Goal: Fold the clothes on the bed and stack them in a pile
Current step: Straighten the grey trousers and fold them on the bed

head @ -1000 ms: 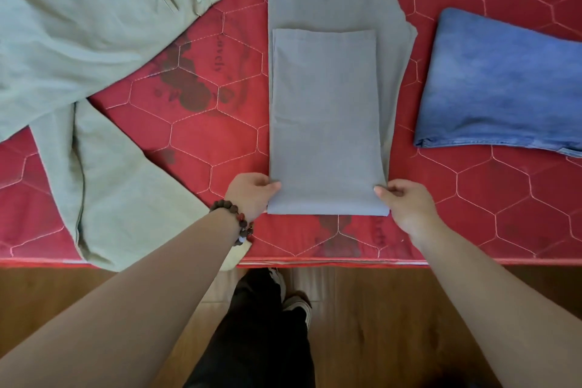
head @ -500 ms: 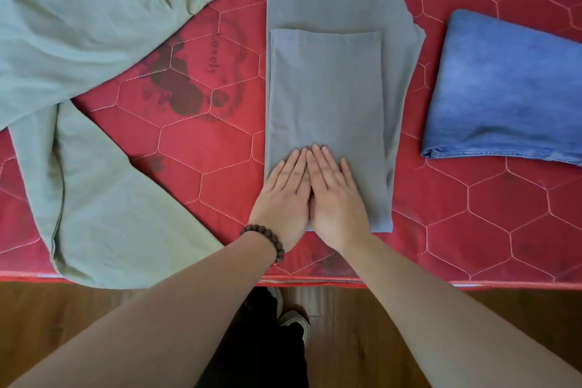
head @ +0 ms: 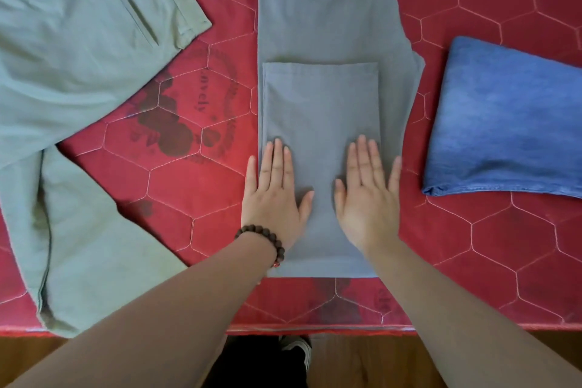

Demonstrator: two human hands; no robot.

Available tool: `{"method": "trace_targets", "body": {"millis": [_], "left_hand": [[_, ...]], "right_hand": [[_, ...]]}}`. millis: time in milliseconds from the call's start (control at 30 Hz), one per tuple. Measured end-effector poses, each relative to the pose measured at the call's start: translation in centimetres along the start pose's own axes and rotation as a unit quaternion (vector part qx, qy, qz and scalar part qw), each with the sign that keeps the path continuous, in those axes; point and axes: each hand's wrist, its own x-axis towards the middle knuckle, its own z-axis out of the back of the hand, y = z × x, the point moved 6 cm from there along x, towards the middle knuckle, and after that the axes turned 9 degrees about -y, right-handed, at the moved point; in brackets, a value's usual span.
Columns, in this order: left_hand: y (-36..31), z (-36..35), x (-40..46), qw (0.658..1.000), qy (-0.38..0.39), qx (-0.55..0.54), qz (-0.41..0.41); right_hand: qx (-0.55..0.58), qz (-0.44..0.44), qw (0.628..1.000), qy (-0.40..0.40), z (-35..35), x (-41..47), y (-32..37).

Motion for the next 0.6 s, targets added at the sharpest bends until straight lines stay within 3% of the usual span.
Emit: {"method": "trace_targets", "body": {"millis": [100, 400, 467, 600], "left_hand": [[-0.2, 0.0, 5.4, 1.0, -0.017, -0.001, -0.021], [1.8, 0.2, 13.1, 0.997, -0.074, -0.031, 0.023], [1.9, 0.2, 13.0, 0.996, -0.075, -0.034, 0.024], [2.1, 0.3, 13.1, 0.997, -0.071, -0.038, 0.018]], "right_hand": [[0.07, 0.109, 0.991, 0.01, -1.1, 3.6, 3.8], [0.026, 0.109, 0.994, 0.005, -3.1, 12.9, 0.7], [0.016, 0.071, 0.997, -0.001, -3.2, 13.7, 0.0], [-0.001, -0.084, 0.996, 0.014, -3.1, 15.2, -1.9]]}}
